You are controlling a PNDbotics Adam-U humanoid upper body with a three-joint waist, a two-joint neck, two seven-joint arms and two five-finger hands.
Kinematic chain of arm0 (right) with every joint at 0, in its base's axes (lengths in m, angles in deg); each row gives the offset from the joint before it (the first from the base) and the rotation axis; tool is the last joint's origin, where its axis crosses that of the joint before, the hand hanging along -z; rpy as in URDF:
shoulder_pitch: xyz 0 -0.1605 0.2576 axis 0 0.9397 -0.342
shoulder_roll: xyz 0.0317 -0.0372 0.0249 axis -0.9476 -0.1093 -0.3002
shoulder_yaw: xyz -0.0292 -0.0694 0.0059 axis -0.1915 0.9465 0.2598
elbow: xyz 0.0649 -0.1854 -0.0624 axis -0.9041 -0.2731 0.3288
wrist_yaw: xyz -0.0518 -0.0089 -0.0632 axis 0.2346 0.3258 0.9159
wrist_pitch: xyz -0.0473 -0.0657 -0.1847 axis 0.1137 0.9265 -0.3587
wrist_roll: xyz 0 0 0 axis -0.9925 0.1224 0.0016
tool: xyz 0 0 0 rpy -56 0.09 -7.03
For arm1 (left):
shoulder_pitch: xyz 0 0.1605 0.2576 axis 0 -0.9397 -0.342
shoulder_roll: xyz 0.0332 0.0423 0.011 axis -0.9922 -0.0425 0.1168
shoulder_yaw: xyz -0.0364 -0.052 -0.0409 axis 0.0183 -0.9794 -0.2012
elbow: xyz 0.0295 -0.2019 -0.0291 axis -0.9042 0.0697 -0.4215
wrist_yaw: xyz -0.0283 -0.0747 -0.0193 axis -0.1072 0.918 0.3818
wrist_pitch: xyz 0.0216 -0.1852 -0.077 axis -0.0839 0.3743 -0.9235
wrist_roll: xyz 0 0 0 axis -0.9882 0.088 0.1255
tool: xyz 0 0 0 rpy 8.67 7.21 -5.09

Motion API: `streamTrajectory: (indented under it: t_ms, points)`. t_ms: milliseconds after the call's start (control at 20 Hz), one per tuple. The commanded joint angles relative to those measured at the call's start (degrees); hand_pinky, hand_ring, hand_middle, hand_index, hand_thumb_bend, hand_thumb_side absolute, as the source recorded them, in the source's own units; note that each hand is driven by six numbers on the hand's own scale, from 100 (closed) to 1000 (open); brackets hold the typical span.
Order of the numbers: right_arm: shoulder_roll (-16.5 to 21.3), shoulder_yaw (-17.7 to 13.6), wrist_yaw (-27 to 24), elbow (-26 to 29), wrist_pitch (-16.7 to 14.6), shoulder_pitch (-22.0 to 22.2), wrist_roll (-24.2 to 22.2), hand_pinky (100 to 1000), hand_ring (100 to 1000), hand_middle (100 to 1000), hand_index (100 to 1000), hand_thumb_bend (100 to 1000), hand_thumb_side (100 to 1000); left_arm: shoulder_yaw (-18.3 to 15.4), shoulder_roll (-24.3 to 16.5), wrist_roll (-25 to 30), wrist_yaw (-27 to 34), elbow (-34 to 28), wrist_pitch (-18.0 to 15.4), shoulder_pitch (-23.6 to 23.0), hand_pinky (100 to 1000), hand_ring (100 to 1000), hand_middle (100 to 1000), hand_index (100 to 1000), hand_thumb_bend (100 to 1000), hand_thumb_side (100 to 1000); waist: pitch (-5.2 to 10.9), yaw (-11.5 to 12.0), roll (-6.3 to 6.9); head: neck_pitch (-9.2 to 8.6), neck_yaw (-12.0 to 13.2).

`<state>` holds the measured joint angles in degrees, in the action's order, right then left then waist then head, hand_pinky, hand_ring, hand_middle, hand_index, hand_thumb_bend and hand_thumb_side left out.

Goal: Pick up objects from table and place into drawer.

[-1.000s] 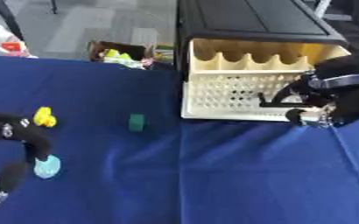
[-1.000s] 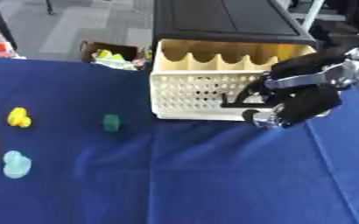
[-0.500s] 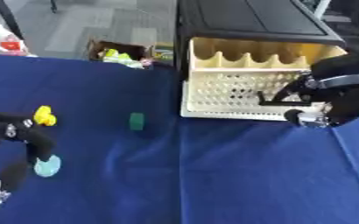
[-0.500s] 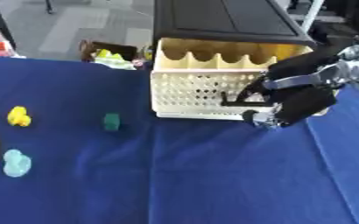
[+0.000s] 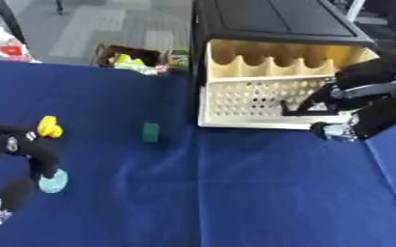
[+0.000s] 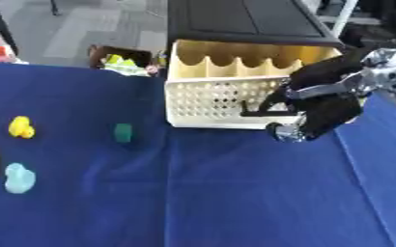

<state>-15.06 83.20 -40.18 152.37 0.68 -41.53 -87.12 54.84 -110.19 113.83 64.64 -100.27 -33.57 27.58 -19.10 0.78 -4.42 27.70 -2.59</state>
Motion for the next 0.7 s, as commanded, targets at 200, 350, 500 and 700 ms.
streamTrajectory:
  t_ms: [200,350,500,700]
  points:
    - [0.0,0.5,-0.6,-1.1,-0.8,-2.3,0.2,100,109,100,872,100,1000,-0.6,-1.6,0.4,0.1,-0.5,-0.2,0.1,392,516,528,735,100,571,1.35,0.1,0.00,0.25,0.2]
    - [0.0,0.9,-1.6,-2.3,-0.1,-1.5,0.2,100,187,442,928,100,1000,-0.7,-1.6,0.3,0.1,-0.4,-0.1,0.2,380,514,527,734,100,565,1.28,0.0,0.03,0.06,0.2]
    - [-0.1,1.6,-3.9,-3.9,1.8,-0.2,0.2,172,289,481,954,100,1000,-0.6,-1.5,0.4,0.0,-0.5,-0.1,0.2,381,515,528,733,100,565,1.18,0.1,0.06,-0.09,0.2]
    - [0.5,1.3,-7.3,-4.4,5.1,1.4,0.2,240,359,484,965,100,1000,-0.6,-1.5,0.5,-0.1,-0.5,-0.3,0.3,382,515,529,733,100,560,1.10,0.1,0.20,-0.16,0.0]
